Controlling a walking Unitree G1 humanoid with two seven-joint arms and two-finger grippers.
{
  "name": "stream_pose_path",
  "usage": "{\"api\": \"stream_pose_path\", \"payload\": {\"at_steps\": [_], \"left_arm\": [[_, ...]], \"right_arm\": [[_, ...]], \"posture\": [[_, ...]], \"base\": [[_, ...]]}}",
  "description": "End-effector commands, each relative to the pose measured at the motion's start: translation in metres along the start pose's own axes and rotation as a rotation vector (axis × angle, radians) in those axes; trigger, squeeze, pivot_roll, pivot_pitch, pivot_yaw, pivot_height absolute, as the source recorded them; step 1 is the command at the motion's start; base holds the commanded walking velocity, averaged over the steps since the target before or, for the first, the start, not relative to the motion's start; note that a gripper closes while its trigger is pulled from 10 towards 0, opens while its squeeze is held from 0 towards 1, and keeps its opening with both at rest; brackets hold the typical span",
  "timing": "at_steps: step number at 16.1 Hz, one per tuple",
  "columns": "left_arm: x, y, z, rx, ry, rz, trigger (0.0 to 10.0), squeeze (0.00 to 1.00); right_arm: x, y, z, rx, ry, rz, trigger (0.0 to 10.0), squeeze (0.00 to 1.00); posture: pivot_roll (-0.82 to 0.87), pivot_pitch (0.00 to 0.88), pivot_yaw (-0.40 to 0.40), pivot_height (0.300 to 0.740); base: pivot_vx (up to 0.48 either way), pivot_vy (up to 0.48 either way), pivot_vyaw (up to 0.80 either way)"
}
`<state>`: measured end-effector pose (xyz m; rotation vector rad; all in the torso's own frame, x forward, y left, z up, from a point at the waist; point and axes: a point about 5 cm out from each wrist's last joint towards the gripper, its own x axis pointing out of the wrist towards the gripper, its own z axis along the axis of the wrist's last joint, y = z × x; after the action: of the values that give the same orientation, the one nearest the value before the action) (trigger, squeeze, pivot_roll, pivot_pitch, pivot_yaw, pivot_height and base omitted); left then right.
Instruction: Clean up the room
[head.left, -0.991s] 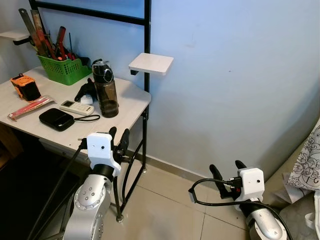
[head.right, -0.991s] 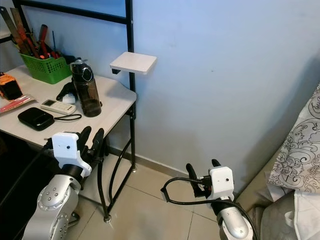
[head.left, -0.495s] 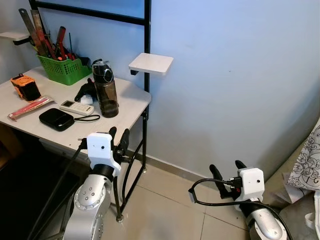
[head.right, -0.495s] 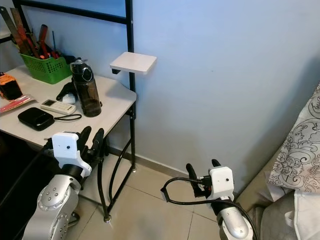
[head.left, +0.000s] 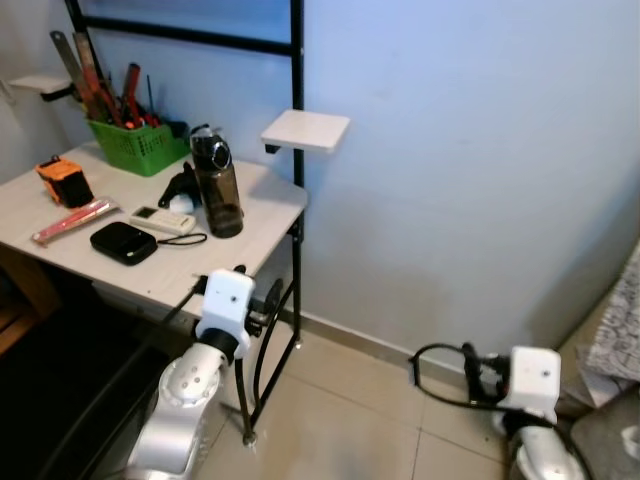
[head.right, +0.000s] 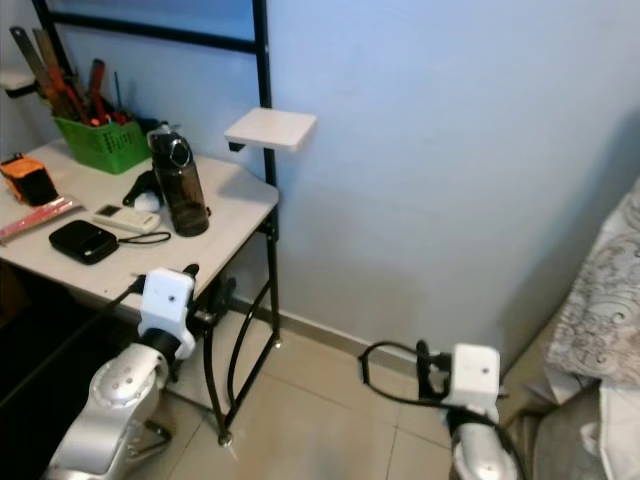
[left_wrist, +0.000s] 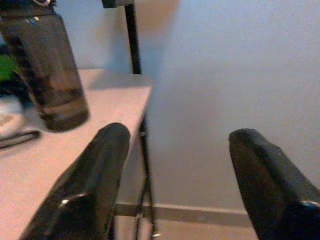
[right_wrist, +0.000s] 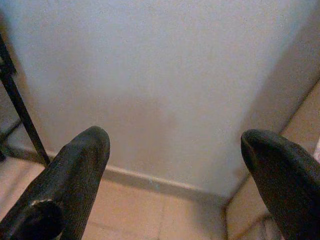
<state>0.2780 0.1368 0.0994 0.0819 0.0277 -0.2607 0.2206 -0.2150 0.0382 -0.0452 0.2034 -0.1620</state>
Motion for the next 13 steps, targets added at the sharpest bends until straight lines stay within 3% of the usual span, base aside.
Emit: {"api": "stream_pose_path", "payload": {"at_steps": [1,2,3,4,5,6,7,8,13], "left_arm": [[0.002,0.002,-0.003,0.002,0.019,0.029,10.0,1.00],[0.000,0.001,-0.003,0.023,-0.002,0.045,10.0,1.00],[-0.004,-0.002,0.001,-0.022,-0.040,0.029,10.0,1.00],[-0.002,-0.003,0.008,-0.046,-0.069,-0.029,10.0,1.00],[0.007,-0.005,0.008,0.042,-0.049,-0.033,10.0,0.00],[0.017,-0.007,0.009,0.000,-0.053,-0.030,10.0,0.00],[0.021,-0.007,0.004,-0.029,-0.015,-0.038,10.0,0.00],[0.024,-0.007,0.002,0.018,-0.003,-0.054,10.0,0.00],[0.030,-0.014,0.004,-0.018,-0.031,-0.140,10.0,0.00]], "right_arm": [[0.005,0.003,0.008,0.021,-0.042,0.016,10.0,1.00],[0.005,0.006,0.010,0.027,-0.050,0.022,10.0,1.00],[0.002,0.008,0.010,0.027,-0.053,0.035,10.0,1.00],[0.003,0.014,0.010,-0.042,-0.046,0.074,10.0,1.00],[0.008,0.023,0.019,-0.056,-0.096,0.107,10.0,0.00],[0.017,0.030,0.025,-0.101,-0.098,0.105,10.0,0.00],[0.019,0.033,0.029,-0.077,-0.108,0.114,10.0,0.00],[0.019,0.031,0.026,-0.061,-0.098,0.096,10.0,0.00],[0.015,0.023,0.019,-0.050,-0.068,0.060,10.0,0.00]], "posture": [[0.20,0.000,-0.018,0.740],[0.20,0.000,-0.018,0.740],[0.20,0.000,-0.016,0.740],[0.19,0.000,-0.010,0.740],[0.18,0.000,-0.006,0.740],[0.17,0.000,-0.003,0.740],[0.17,0.000,0.000,0.740],[0.16,0.000,-0.001,0.740],[0.15,0.000,-0.005,0.740]], "base": [[0.000,0.000,0.00],[0.000,0.000,0.00],[0.000,0.000,0.00],[0.000,0.000,0.00],[0.000,-0.480,0.00],[0.000,-0.480,-0.80],[0.000,0.000,-0.80],[0.000,0.000,-0.80],[0.000,-0.181,-0.80]]}}
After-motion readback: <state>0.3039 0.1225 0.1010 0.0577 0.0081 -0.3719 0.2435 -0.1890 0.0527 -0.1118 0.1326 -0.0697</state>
